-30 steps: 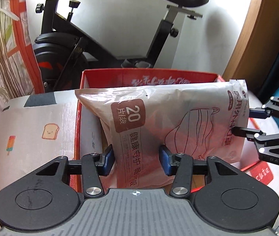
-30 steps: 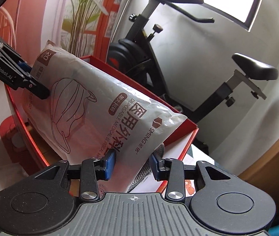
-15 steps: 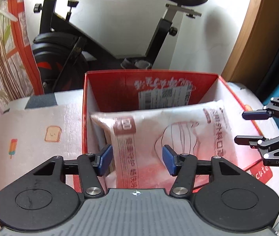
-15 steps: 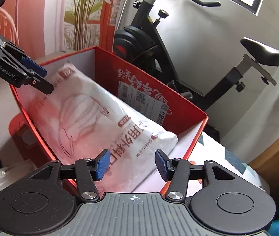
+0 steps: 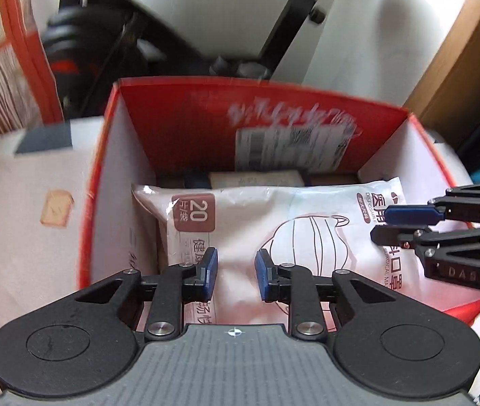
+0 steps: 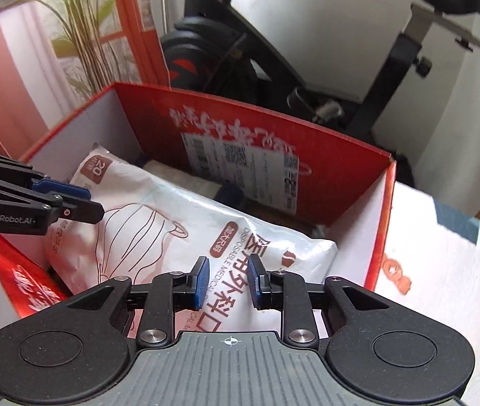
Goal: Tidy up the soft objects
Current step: 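Lower the white mask bag into the red box with both grippers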
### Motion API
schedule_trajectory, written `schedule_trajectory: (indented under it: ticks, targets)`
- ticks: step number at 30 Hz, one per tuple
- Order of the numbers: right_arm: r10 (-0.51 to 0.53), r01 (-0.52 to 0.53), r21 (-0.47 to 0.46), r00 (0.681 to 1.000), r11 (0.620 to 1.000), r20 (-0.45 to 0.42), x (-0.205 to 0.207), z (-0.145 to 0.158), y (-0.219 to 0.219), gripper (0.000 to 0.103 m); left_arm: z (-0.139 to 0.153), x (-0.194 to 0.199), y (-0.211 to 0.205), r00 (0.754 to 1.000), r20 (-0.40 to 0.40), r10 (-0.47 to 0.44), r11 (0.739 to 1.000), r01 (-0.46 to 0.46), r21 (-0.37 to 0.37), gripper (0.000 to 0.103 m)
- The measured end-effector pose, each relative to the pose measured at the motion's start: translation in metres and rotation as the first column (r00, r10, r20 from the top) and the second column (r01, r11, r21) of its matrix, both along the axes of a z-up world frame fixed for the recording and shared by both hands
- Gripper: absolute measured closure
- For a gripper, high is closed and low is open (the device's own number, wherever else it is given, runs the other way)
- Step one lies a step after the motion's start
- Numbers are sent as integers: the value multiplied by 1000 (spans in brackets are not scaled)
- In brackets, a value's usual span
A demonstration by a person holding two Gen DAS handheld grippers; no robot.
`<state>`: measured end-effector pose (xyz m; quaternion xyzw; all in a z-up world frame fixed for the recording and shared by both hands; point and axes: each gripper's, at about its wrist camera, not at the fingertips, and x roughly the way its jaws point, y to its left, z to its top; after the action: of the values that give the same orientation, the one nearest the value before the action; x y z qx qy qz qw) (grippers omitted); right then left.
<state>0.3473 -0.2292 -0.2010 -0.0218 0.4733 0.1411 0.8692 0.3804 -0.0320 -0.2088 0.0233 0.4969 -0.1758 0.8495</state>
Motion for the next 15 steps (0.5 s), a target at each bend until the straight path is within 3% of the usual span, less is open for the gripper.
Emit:
schedule_trajectory:
  ticks: [6,11,15]
  targets:
    - [40,-44,-32,992,999,-118,17,-15,6,79,-10,7,-14,998,-36,-55,994,58,88,76]
    - [58,-71,-57,979,996,-195,29,-22,14,79,-12,6,-14,996,-42,-76,992,79,96,76]
    - [49,-60,-51,979,997,-196,29,-26,13,79,-12,7,-13,997,-43,-70,994,73,86,76]
